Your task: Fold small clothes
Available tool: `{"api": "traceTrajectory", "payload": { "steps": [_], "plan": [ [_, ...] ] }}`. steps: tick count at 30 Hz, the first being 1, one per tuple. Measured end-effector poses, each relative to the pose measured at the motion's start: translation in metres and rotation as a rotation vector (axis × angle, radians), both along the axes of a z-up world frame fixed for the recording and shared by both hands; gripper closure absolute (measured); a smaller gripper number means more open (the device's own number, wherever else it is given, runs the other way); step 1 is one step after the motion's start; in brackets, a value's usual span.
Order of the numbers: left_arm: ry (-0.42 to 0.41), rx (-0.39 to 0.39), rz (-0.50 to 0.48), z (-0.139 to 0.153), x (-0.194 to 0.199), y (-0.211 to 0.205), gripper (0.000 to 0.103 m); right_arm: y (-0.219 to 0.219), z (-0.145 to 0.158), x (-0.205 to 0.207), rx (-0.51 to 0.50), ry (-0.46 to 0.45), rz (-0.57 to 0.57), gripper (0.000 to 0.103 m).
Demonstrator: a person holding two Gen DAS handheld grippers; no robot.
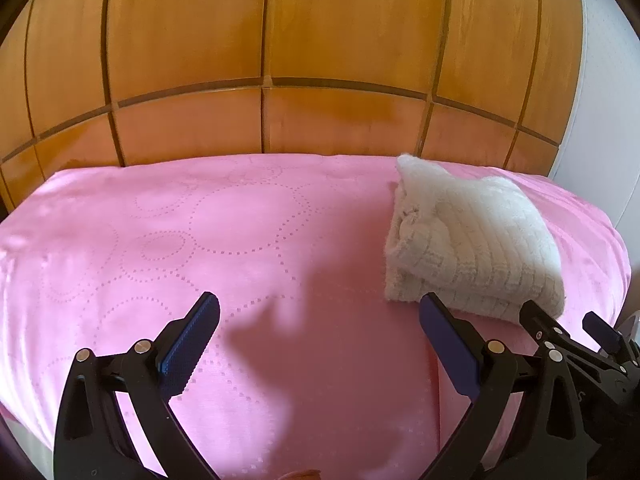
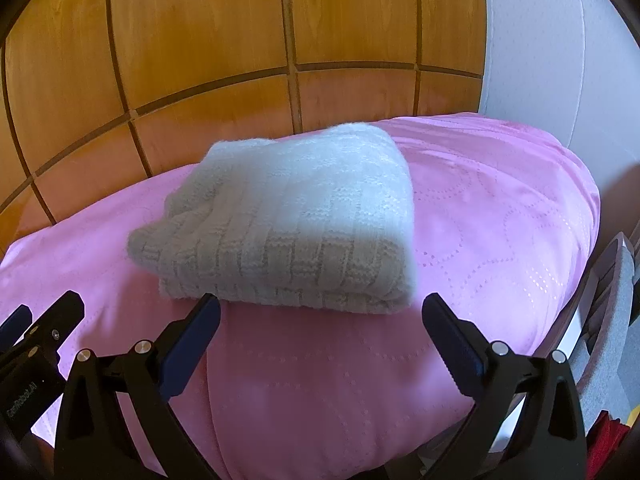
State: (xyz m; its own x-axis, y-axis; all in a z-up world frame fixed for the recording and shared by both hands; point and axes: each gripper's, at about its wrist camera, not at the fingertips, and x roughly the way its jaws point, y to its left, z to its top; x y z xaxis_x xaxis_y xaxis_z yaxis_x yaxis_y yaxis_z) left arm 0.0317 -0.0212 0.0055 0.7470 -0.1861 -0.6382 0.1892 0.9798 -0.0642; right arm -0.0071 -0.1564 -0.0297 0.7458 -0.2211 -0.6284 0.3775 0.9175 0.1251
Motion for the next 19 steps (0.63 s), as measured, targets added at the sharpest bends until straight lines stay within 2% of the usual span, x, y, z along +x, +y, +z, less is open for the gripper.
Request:
{"api": "traceTrajectory", "payload": {
  "steps": [9, 12, 16, 19],
  "plan": [
    [0.004, -0.012, -0.001, -0.002, 0.001, 0.002, 0.004, 0.001, -0.002, 0.003, 0.01, 0.013, 0.012, 0.002],
    [0.042, -0.019, 0.003, -0.008, 0.006, 0.003, 0.004, 0.0, -0.002, 0.004, 0.014, 0.011, 0.021, 0.002],
    [0.071, -0.011, 0.044, -0.014, 0.011, 0.006, 0.004, -0.007, 0.012, -0.001, 0.01, -0.047, 0.017, 0.002],
    [0.096, -0.009, 0.066, -0.021, 0.016, 0.009, 0.004, -0.033, 0.029, 0.004, -0.002, -0.094, -0.023, 0.002]
  ]
}}
